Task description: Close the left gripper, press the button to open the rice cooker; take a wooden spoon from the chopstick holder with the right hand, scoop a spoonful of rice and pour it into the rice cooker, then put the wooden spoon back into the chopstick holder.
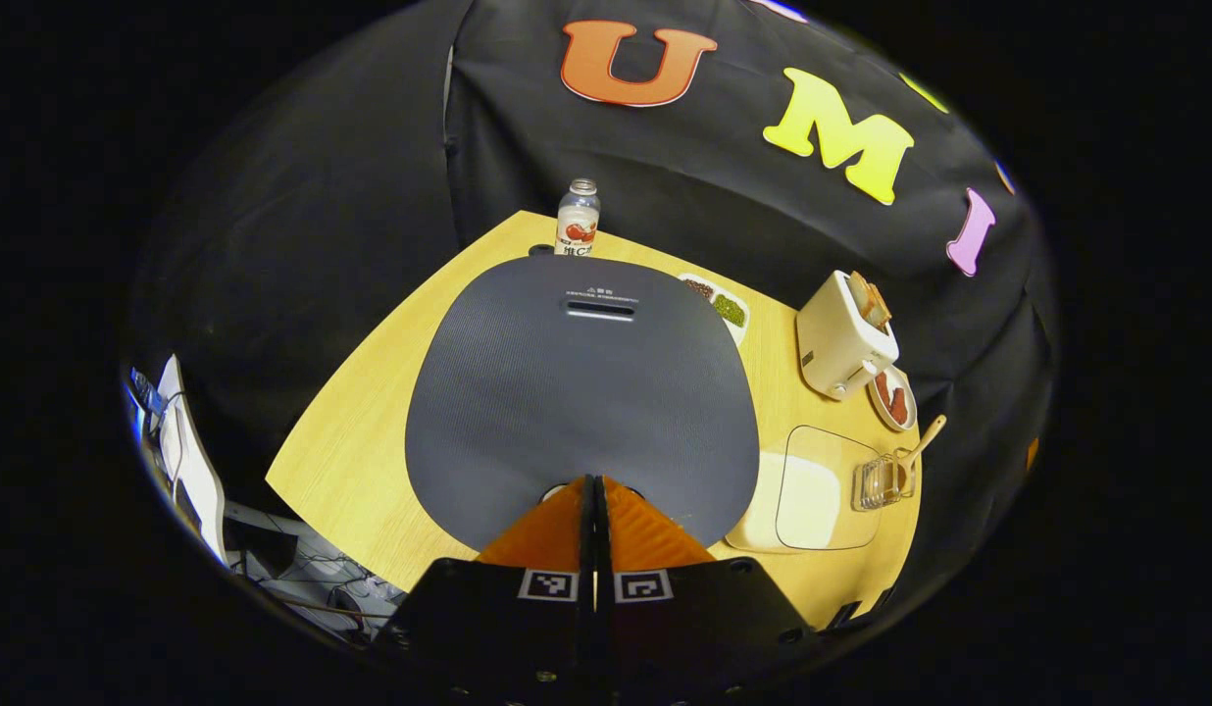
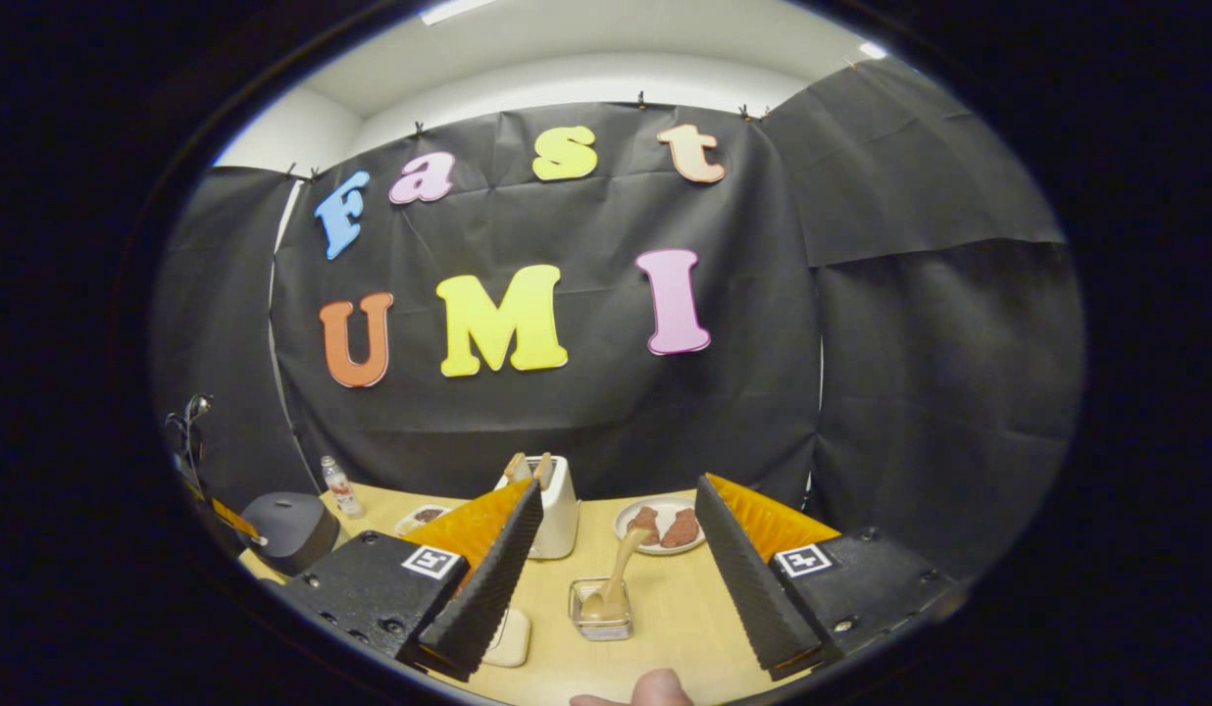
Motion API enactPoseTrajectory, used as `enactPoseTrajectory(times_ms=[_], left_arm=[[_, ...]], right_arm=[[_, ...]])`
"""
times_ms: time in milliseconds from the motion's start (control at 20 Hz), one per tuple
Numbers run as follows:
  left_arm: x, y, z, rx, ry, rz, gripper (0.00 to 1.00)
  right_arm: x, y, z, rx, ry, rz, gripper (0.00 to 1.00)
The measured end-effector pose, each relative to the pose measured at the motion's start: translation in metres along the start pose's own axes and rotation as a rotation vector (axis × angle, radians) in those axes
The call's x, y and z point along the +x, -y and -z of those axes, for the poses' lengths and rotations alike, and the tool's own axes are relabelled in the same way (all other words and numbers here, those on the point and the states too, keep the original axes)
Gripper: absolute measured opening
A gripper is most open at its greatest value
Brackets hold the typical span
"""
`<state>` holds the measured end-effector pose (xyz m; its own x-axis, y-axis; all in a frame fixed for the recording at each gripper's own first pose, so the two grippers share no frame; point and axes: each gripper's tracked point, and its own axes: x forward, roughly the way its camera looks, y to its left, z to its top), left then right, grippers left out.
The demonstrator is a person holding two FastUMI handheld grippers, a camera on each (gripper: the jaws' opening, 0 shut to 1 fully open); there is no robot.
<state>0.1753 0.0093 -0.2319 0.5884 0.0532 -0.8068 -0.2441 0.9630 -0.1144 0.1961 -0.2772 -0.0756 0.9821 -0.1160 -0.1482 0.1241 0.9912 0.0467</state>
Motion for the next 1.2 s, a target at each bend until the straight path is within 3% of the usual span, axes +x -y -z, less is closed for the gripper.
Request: enactPoseTrajectory(times_ms=[50,150,200,350,400,750,800,850,900,950,1050,1100,1150,1200], left_arm=[[0.003,0.001,0.005,0.001,-0.034,0.004,0.0],[0.002,0.001,-0.001,-0.03,-0.002,0.023,0.01],[0.0,0.002,0.0,-0.042,0.001,0.037,0.0],[-0.008,0.002,-0.008,-0.061,0.078,0.029,0.0],[-0.015,0.005,-0.011,-0.048,0.104,0.016,0.0],[-0.085,0.031,-0.105,0.138,0.507,-0.066,0.01],[-0.094,0.038,-0.117,0.149,0.556,-0.067,0.01],[-0.101,0.045,-0.125,0.147,0.599,-0.055,0.01],[-0.107,0.054,-0.131,0.136,0.629,-0.037,0.01],[-0.113,0.058,-0.132,0.124,0.65,-0.027,0.01],[-0.127,0.064,-0.134,0.115,0.696,-0.019,0.1],[-0.131,0.068,-0.133,0.114,0.712,-0.014,0.11],[-0.135,0.071,-0.131,0.116,0.728,-0.007,0.19],[-0.139,0.074,-0.131,0.117,0.745,-0.005,0.46]], right_arm=[[0.0,-0.002,0.003,0.007,-0.011,-0.005,1.0],[-0.003,-0.007,0.008,0.015,-0.02,-0.018,1.0],[-0.005,-0.008,0.007,0.012,-0.017,-0.022,0.94],[-0.01,-0.006,-0.004,-0.011,0.018,-0.033,0.94],[-0.011,-0.004,-0.007,-0.013,0.027,-0.033,1.0],[-0.011,0.007,-0.009,-0.005,0.03,-0.034,1.0],[-0.011,0.008,-0.009,-0.001,0.03,-0.036,1.0],[-0.01,0.008,-0.01,-0.002,0.032,-0.038,0.94],[-0.009,0.01,-0.01,-0.006,0.034,-0.038,1.0],[-0.008,0.011,-0.012,-0.009,0.037,-0.038,1.0],[-0.006,0.013,-0.011,-0.012,0.036,-0.04,1.0],[-0.004,0.015,-0.009,-0.013,0.033,-0.04,0.94],[-0.001,0.017,-0.008,-0.016,0.029,-0.039,0.94],[0.002,0.018,-0.006,-0.019,0.024,-0.04,1.0]])
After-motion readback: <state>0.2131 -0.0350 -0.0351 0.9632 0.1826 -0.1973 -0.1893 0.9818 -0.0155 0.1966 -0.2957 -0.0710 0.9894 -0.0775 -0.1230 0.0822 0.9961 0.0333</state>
